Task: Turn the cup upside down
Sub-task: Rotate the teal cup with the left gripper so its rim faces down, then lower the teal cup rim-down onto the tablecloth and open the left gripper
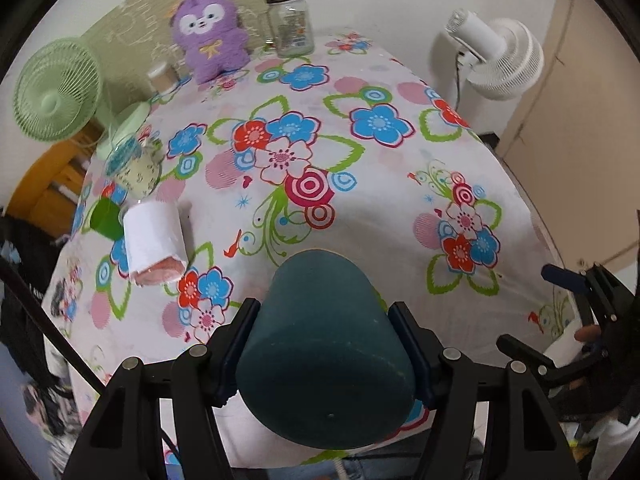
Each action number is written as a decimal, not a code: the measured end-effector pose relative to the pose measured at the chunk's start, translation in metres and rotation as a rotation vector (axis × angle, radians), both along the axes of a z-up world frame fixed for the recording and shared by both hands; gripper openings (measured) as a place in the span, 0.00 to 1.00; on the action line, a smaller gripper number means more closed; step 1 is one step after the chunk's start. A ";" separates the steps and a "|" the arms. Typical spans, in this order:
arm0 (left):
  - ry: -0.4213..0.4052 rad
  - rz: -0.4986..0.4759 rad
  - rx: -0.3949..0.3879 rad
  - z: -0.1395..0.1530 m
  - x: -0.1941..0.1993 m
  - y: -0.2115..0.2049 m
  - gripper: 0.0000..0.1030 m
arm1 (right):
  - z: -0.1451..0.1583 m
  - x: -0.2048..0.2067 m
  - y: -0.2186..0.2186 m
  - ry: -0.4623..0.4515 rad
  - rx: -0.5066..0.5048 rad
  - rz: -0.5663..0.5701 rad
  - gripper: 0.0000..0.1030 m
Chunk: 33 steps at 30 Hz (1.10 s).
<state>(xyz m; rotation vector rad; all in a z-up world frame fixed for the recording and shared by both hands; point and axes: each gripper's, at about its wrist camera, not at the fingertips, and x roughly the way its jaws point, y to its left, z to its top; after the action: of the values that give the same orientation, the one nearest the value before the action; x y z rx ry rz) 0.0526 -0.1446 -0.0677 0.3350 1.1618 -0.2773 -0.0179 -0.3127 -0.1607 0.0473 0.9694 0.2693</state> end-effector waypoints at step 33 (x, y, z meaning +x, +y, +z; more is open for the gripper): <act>0.463 -0.172 0.233 -0.056 0.042 -0.027 0.66 | 0.001 -0.016 0.020 -0.056 0.025 0.085 0.92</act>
<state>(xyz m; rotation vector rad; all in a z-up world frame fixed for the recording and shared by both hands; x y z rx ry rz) 0.0950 -0.1721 -0.1242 0.5982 1.6304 -0.3830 -0.0334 -0.2925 -0.1595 0.0211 0.9138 0.3595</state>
